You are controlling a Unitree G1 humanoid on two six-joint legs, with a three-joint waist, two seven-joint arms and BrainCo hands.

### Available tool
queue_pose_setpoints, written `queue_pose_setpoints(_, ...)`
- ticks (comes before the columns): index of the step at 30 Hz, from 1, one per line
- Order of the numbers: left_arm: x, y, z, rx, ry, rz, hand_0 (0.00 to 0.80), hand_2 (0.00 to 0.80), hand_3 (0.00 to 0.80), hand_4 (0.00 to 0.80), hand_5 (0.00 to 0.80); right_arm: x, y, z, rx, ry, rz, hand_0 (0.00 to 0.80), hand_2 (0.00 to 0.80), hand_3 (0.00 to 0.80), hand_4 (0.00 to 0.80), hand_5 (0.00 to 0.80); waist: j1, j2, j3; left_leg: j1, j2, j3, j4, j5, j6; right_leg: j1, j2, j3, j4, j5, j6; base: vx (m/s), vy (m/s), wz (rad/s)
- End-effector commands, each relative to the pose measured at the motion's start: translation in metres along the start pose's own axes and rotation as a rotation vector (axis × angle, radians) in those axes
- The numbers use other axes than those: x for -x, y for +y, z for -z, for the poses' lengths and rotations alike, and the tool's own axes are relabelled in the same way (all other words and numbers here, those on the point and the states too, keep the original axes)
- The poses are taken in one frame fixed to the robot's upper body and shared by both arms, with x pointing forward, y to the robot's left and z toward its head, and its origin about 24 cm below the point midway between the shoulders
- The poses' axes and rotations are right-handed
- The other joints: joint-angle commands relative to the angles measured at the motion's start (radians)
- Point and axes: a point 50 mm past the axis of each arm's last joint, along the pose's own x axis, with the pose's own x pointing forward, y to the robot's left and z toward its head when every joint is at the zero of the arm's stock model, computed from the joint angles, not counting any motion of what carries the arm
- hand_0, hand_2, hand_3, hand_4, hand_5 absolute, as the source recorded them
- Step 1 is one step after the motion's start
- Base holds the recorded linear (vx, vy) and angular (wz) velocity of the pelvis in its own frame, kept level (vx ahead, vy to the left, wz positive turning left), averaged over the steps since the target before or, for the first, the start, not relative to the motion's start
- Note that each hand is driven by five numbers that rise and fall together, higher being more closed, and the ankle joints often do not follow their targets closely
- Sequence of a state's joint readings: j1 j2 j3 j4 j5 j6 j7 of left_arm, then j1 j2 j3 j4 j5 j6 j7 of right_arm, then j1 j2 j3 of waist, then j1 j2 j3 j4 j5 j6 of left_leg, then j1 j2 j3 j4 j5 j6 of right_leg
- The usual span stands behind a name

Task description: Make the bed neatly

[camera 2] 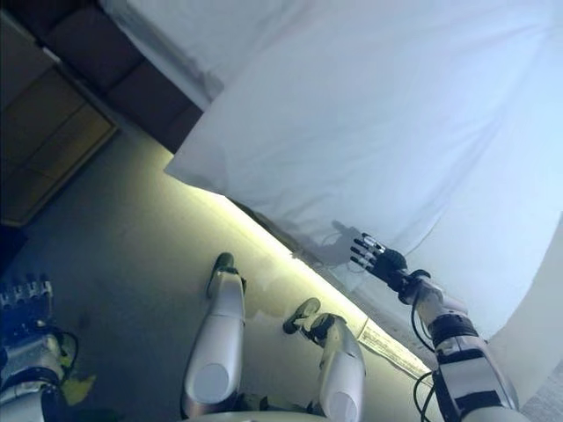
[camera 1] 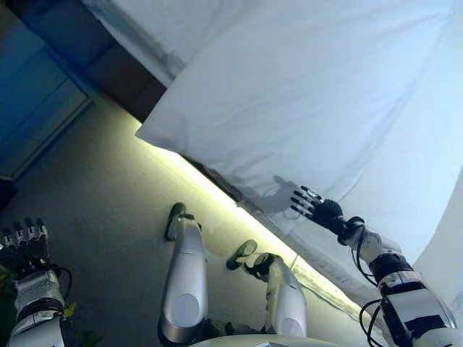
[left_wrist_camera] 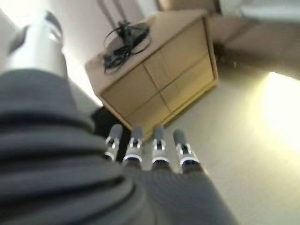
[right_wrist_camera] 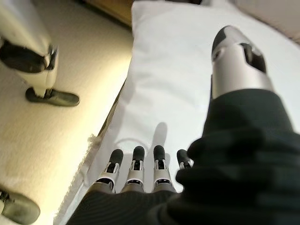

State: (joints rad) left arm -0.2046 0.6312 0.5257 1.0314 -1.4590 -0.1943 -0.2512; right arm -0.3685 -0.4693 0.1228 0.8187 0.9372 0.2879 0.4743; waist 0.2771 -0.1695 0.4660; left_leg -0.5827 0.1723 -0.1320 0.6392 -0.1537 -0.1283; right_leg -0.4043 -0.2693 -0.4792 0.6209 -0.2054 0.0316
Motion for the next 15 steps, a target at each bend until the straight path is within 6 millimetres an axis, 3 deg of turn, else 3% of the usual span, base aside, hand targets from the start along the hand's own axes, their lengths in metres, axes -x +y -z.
queue_pose_setpoints(1, 0.009, 0.008, -0.012, -0.459, -0.067, -0.049, 0.0, 0.0, 0.0, 0.0, 0.0, 0.011, -0.009, 0.002, -0.06, -0.054, 0.031, 0.0, 0.0, 0.0, 0.0, 0.0, -0.023, 0.047, -0.092, 0.145, -0.012, 0.071, -0.174, 0.012, 0.024, 0.14, -0.053, 0.081, -0.18, 0.099, 0.107, 0.104, -0.119, -0.17)
queue_pose_setpoints(5, 0.022, 0.013, 0.009, -0.772, 0.006, 0.0, 0.0, 0.0, 0.0, 0.0, 0.0, 0.026, -0.023, 0.023, -0.069, -0.02, 0.088, 0.0, 0.0, 0.0, 0.0, 0.0, -0.046, 0.071, -0.157, 0.271, -0.011, 0.124, -0.324, 0.092, 0.01, 0.265, -0.019, 0.065, -0.37, 0.171, 0.108, 0.094, -0.067, -0.14)
queue_pose_setpoints(10, 0.036, 0.027, 0.03, -1.093, 0.162, 0.055, 0.0, 0.0, 0.0, 0.0, 0.0, 0.049, -0.043, 0.058, -0.078, 0.061, 0.168, 0.0, 0.0, 0.0, 0.0, 0.0, -0.07, 0.089, -0.251, 0.413, -0.019, 0.169, -0.478, 0.135, 0.002, 0.378, 0.005, 0.065, -0.505, 0.218, 0.122, 0.181, -0.044, -0.11)
queue_pose_setpoints(15, 0.057, 0.056, 0.059, -1.463, 0.417, 0.112, 0.0, 0.0, 0.0, 0.0, 0.0, 0.061, -0.048, 0.106, -0.046, 0.228, 0.222, 0.0, 0.0, 0.0, 0.0, 0.0, -0.125, 0.13, -0.346, 0.558, -0.033, 0.23, -0.645, 0.186, 0.007, 0.449, 0.026, 0.092, -0.62, 0.273, 0.135, 0.115, -0.02, -0.17)
